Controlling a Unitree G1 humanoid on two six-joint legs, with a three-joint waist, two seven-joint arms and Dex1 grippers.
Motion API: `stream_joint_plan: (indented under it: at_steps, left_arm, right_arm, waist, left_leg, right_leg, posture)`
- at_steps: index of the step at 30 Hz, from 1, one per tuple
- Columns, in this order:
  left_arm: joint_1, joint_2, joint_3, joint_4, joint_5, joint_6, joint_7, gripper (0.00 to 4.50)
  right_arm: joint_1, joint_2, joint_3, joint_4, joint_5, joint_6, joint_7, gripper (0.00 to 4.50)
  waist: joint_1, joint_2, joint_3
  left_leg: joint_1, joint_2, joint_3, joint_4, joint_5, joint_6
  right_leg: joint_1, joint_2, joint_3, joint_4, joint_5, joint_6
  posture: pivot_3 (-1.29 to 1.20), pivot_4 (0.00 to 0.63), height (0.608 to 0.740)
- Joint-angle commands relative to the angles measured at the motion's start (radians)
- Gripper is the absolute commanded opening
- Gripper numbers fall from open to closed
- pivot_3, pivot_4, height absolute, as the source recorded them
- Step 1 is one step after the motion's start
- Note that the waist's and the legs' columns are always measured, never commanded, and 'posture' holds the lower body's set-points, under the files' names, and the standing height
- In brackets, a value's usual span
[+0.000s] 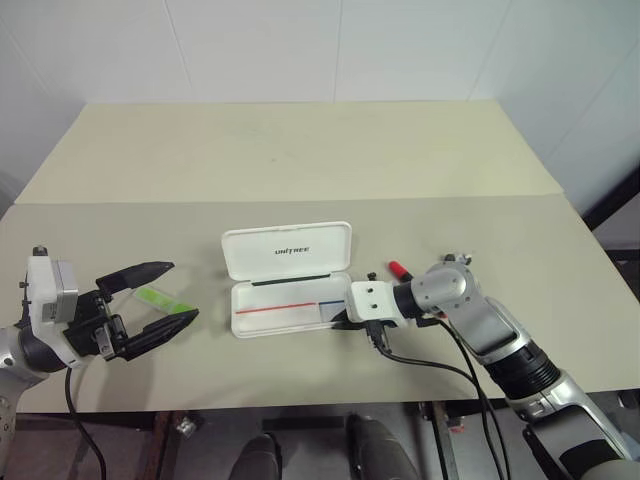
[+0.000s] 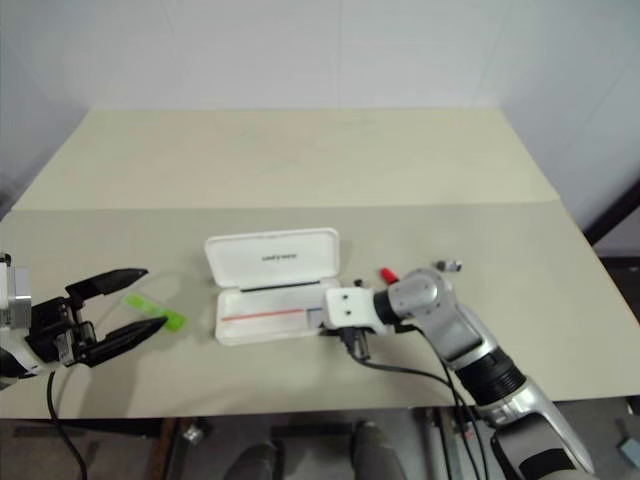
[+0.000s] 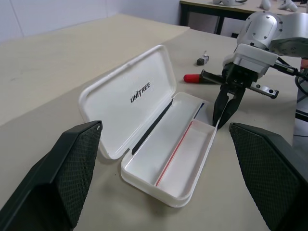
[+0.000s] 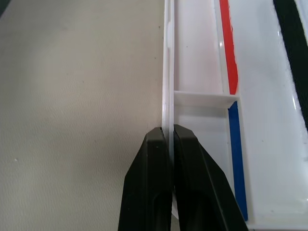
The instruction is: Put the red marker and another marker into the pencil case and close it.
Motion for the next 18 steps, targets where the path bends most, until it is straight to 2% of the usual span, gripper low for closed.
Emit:
stream_joint_plan:
  at_steps: [1, 5, 9, 15, 17, 18]
  left_arm:
    - [-0.01, 0.016, 0.012, -0.001, 0.004, -0.017, -0.004, 4.5]
    - [-0.025, 0.009, 0.002, -0.001, 0.008, -0.023, 0.002, 4.5]
    - [-0.039, 0.004, -0.012, -0.003, 0.01, -0.026, 0.011, 4.5]
    - [-0.078, 0.002, -0.045, 0.023, 0.019, -0.042, 0.009, 4.5]
    - [-0.092, 0.002, -0.057, 0.032, 0.02, -0.047, 0.008, 4.5]
    - [-0.102, 0.001, -0.066, 0.038, 0.023, -0.049, 0.008, 4.5]
  right_arm:
    - [-0.024, -0.016, 0.007, 0.035, -0.03, -0.024, -0.02, 0.56]
    - [-0.038, -0.015, 0.011, 0.062, -0.036, -0.042, -0.026, 0.56]
    - [-0.044, -0.023, 0.005, 0.05, -0.016, -0.037, -0.011, 1.88]
    - [-0.047, -0.059, -0.04, 0.011, 0.074, -0.025, 0.051, 3.96]
    - [-0.05, -0.066, -0.053, 0.002, 0.096, -0.015, 0.059, 4.45]
    - [-0.05, -0.072, -0.061, -0.007, 0.113, -0.008, 0.067, 4.45]
  waist:
    - [0.0, 0.0, 0.0]
    - [0.0, -0.001, 0.0]
    - [-0.001, -0.001, 0.0]
    - [0.005, -0.002, 0.0]
    - [0.004, -0.002, 0.0]
    - [0.003, -0.002, 0.0]
  left_leg:
    - [0.0, 0.0, 0.0, 0.0, 0.0, 0.0]
    - [0.003, 0.0, 0.0, 0.001, 0.001, 0.001]
    - [0.01, 0.0, 0.0, 0.001, 0.001, 0.001]
    - [0.009, 0.0, 0.001, -0.001, 0.0, 0.002]
    - [0.009, 0.0, 0.001, -0.002, -0.001, 0.002]
    - [0.009, 0.0, 0.001, -0.002, -0.001, 0.002]
  right_leg:
    - [0.0, 0.0, 0.0, 0.0, 0.0, 0.0]
    - [0.004, 0.0, 0.0, -0.002, -0.001, -0.002]
    - [0.013, 0.0, 0.0, -0.008, 0.0, -0.003]
    - [0.013, 0.0, 0.0, -0.009, 0.0, -0.003]
    - [0.012, 0.0, 0.0, -0.009, -0.001, -0.002]
    - [0.012, 0.0, 0.0, -0.008, -0.001, -0.002]
  posture:
    - [0.0, 0.15, 0.74]
    - [0.0, 0.15, 0.74]
    - [0.0, 0.15, 0.74]
    - [0.0, 0.15, 0.74]
    - [0.0, 0.15, 0.74]
    - [0.0, 0.15, 0.74]
